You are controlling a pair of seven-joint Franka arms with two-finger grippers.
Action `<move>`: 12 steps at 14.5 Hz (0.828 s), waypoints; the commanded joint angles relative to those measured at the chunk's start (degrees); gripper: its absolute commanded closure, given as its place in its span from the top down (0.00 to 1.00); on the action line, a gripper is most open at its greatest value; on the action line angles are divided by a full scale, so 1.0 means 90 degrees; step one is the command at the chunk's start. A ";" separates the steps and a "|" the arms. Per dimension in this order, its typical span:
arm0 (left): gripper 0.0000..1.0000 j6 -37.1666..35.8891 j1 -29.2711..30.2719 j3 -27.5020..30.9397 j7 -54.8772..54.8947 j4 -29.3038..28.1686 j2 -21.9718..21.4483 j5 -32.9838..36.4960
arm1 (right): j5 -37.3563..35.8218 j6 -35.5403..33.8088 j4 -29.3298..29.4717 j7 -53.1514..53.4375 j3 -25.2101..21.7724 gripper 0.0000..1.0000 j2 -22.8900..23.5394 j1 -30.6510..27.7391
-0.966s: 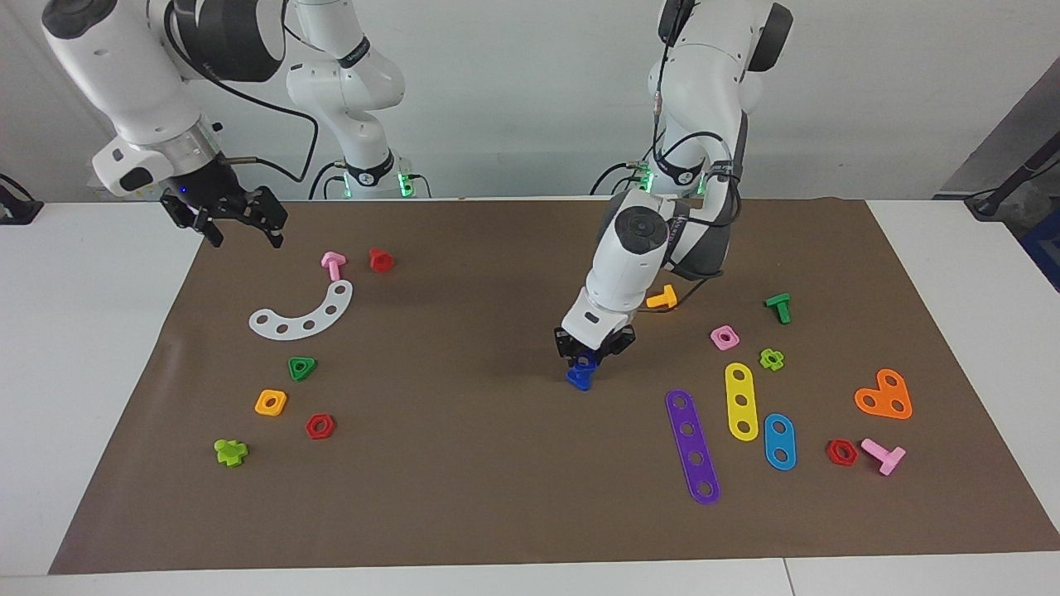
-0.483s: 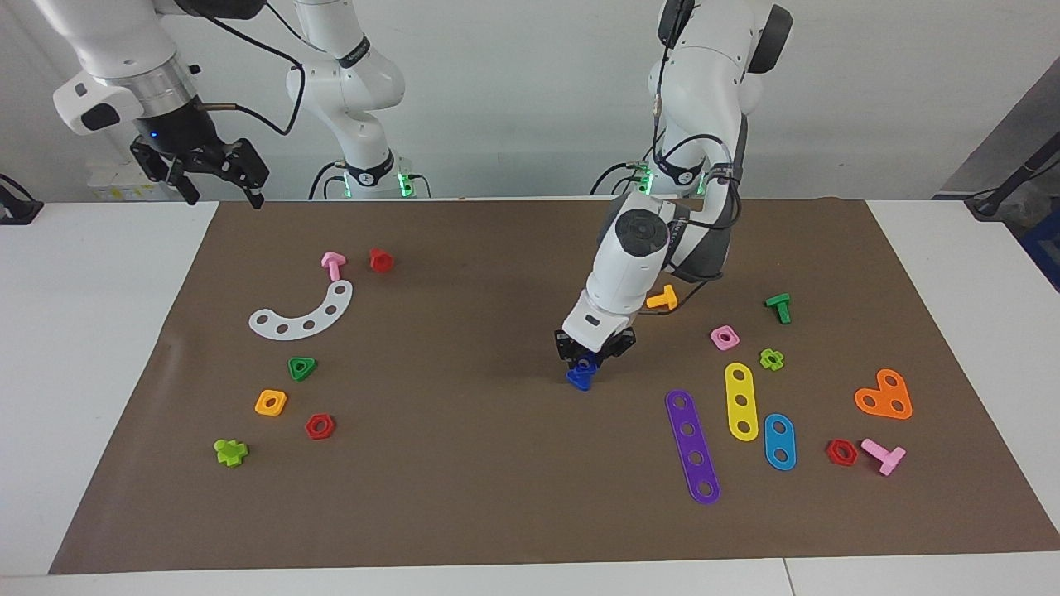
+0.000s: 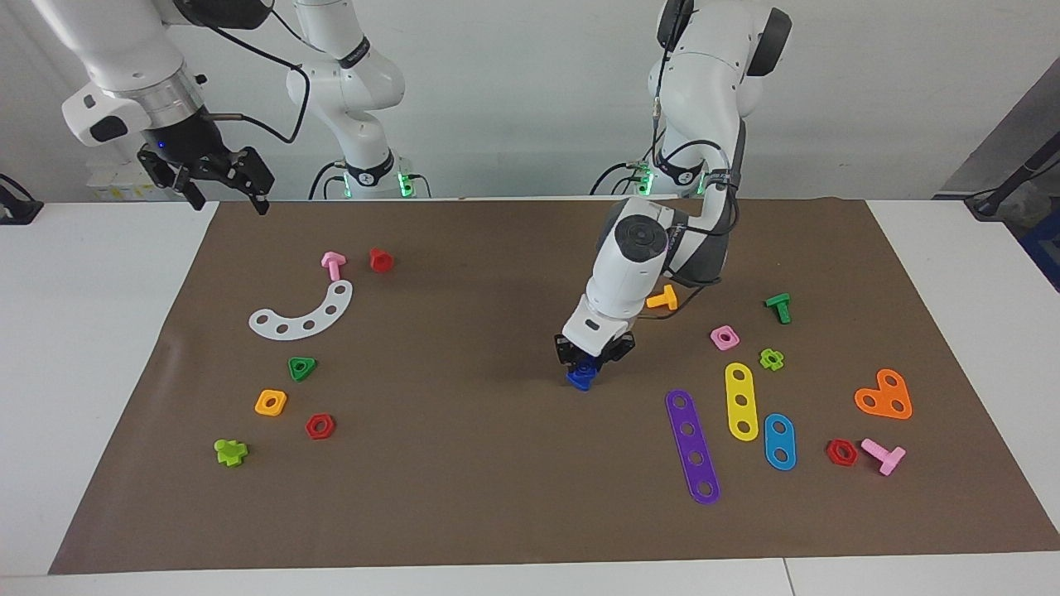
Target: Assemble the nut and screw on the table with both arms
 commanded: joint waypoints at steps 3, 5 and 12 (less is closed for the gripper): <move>0.00 0.0513 -0.0075 0.0062 -0.0079 -0.0404 0.0031 0.0127 | -0.0056 -0.0095 -0.0012 0.0052 0.0065 1.00 -0.0026 -0.0013; 0.00 0.0563 -0.0075 0.0071 -0.0079 -0.0463 0.0031 0.0166 | -0.0056 -0.0134 -0.0012 0.0033 0.0065 1.00 -0.0026 -0.0032; 1.00 0.0885 -0.0017 0.0062 -0.0050 -0.0473 0.0089 0.0186 | -0.0056 -0.0183 -0.0080 0.0003 -0.0365 1.00 -0.0045 0.0320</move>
